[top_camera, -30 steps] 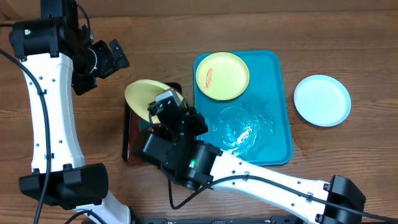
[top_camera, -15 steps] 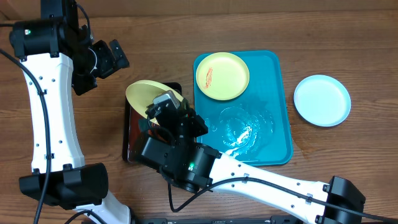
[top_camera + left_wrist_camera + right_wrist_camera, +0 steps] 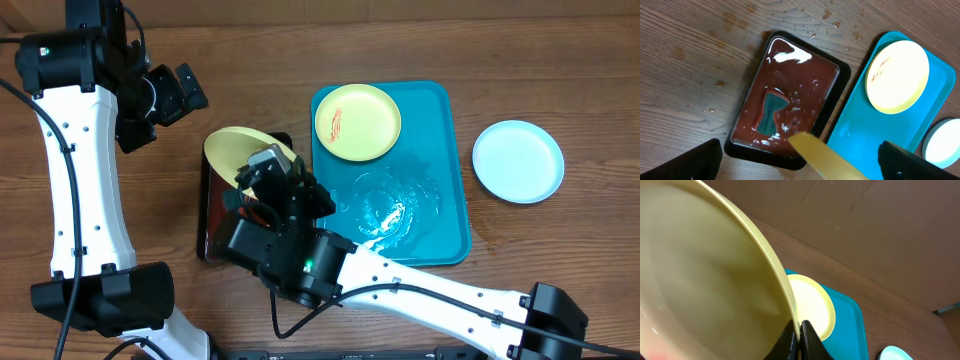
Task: Clean dirty plates on tray and stack at the side
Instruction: 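Lift the lower yellow plate with the right gripper and dip it in the basin, then carry the yellow plate right and set it on the light blue plate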
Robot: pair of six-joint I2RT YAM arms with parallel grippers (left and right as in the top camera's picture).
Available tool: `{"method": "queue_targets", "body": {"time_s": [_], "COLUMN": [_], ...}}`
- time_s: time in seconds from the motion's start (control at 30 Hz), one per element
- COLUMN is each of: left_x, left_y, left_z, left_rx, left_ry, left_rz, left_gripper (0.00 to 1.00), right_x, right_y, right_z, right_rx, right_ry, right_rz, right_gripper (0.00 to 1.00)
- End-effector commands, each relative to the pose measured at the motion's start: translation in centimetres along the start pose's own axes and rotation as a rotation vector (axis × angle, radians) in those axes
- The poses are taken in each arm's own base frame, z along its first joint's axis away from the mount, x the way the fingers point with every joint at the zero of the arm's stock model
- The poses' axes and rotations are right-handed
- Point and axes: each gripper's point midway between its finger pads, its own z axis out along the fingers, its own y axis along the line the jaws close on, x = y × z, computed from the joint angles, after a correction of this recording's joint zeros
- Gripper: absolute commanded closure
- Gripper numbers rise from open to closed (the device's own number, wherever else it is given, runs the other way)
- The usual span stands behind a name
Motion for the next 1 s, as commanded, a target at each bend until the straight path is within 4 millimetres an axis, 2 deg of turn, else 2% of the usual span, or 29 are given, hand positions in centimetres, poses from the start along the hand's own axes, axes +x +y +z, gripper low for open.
{"method": "queue_targets", "body": {"time_s": [0.0,0.1,0.23,0.33,0.37,0.43,0.5,0.57,0.67,0.73,0.8,0.83,0.9,0.97], "left_x": [-0.3,-0.3,-0.3,-0.3,-0.3,-0.3,-0.3,-0.3,-0.3,-0.3,-0.3,-0.3,-0.3,-0.3], "left_y": [0.0,0.0,0.0,0.0,0.0,0.0,0.0,0.0,0.0,0.0,0.0,0.0,0.0,0.0], "left_z": [-1.1,-1.1,-1.1,-1.1,-1.1,-1.1,-1.1,-1.1,-1.1,-1.1,-1.1,-1.1,-1.1,-1.1], "left_rx": [0.000,0.000,0.000,0.000,0.000,0.000,0.001,0.000,0.000,0.000,0.000,0.000,0.001,0.000], "left_ry": [-0.038,-0.038,-0.038,-0.038,-0.038,-0.038,-0.038,-0.038,-0.038,-0.038,-0.038,-0.038,-0.038,-0.038], "left_rz": [0.011,0.012,0.012,0.011,0.011,0.011,0.011,0.012,0.011,0.011,0.012,0.012,0.011,0.012], "left_gripper": [0.00,0.00,0.00,0.00,0.00,0.00,0.00,0.00,0.00,0.00,0.00,0.00,0.00,0.00], "right_x": [-1.4,-0.5,2.7,5.1,5.3,5.2,5.0,5.4,8.2,11.9,16.4,17.9,22.6,26.9], "right_y": [-1.6,-0.9,-1.3,-1.5,-1.7,-3.5,-6.6,-11.3,-19.1,-24.6,-29.0,-30.1,-32.6,-33.7], "right_z": [-0.2,0.6,3.9,6.7,7.1,8.1,9.1,10.5,12.9,14.0,14.2,14.0,13.3,12.3], "right_rx": [0.012,-0.047,-0.136,-0.310,-0.359,-0.513,-0.583,-0.566,-0.422,-0.282,-0.156,-0.120,-0.006,0.092], "right_ry": [-0.017,0.039,0.258,0.492,0.531,0.613,0.636,0.640,0.658,0.702,0.774,0.801,0.890,0.977], "right_rz": [0.103,0.168,0.396,0.539,0.562,0.635,0.725,0.841,1.004,1.112,1.218,1.248,1.323,1.370], "right_gripper": [0.96,0.96,0.96,0.96,0.96,0.96,0.96,0.96,0.96,0.96,0.96,0.96,0.96,0.96]}}
